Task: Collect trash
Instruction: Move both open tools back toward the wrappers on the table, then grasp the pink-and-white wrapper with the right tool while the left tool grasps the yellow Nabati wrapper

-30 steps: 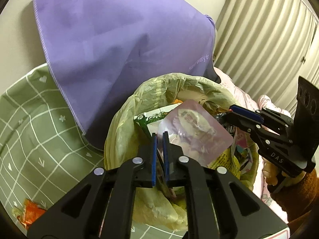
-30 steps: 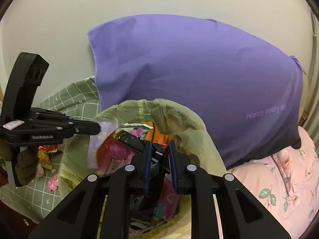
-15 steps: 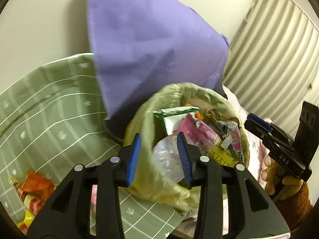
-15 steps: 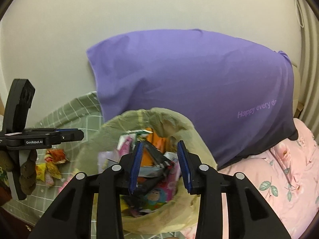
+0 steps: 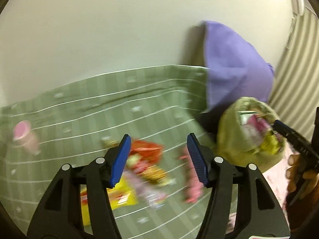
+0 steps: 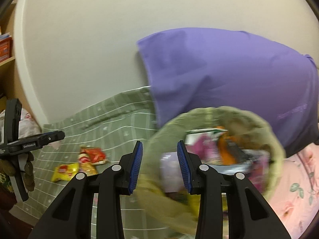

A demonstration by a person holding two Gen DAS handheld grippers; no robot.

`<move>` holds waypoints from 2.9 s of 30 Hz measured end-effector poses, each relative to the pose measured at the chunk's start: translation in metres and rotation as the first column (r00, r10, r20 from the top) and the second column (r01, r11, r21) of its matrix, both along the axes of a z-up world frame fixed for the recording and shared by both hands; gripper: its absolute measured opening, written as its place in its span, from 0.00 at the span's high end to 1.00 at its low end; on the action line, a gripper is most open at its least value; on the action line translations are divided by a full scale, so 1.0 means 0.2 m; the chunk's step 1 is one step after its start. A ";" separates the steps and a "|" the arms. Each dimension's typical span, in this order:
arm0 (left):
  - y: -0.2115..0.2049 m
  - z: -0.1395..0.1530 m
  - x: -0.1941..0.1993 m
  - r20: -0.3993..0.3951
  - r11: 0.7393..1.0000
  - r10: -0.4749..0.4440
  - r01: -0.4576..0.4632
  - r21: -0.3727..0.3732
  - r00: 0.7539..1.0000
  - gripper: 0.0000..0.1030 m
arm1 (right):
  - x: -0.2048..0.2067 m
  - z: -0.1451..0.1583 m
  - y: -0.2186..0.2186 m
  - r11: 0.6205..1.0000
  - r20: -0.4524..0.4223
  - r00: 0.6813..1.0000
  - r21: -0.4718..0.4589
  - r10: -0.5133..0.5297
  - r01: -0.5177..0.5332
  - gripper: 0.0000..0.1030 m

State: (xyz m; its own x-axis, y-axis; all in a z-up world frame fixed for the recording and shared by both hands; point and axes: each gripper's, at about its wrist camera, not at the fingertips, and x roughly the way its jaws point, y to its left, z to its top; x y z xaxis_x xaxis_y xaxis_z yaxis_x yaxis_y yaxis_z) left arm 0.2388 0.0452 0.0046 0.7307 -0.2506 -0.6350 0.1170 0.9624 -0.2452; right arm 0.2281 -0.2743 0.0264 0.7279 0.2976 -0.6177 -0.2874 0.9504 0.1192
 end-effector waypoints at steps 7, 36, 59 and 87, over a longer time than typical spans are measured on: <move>0.46 -0.15 -0.21 -0.063 0.979 0.194 -0.197 -0.056 0.979 0.39 | -0.01 -0.15 0.28 0.995 -0.072 0.992 -0.001 0.102 -0.102 0.67; 0.38 -0.47 0.08 -0.197 0.995 -0.023 0.042 0.089 0.980 0.29 | -0.14 -0.41 0.54 0.973 -0.262 0.939 -0.010 0.221 -0.232 0.67; 0.75 -0.45 -0.34 -0.257 0.977 0.179 -0.203 -0.072 0.950 0.35 | 0.03 -0.77 1.04 0.894 -0.394 0.819 0.015 0.417 -0.447 0.76; 0.46 -0.59 -0.20 -0.311 0.997 -0.071 0.062 -0.039 0.948 0.35 | -0.12 -0.51 0.61 0.966 -0.328 0.910 0.036 0.254 -0.257 0.85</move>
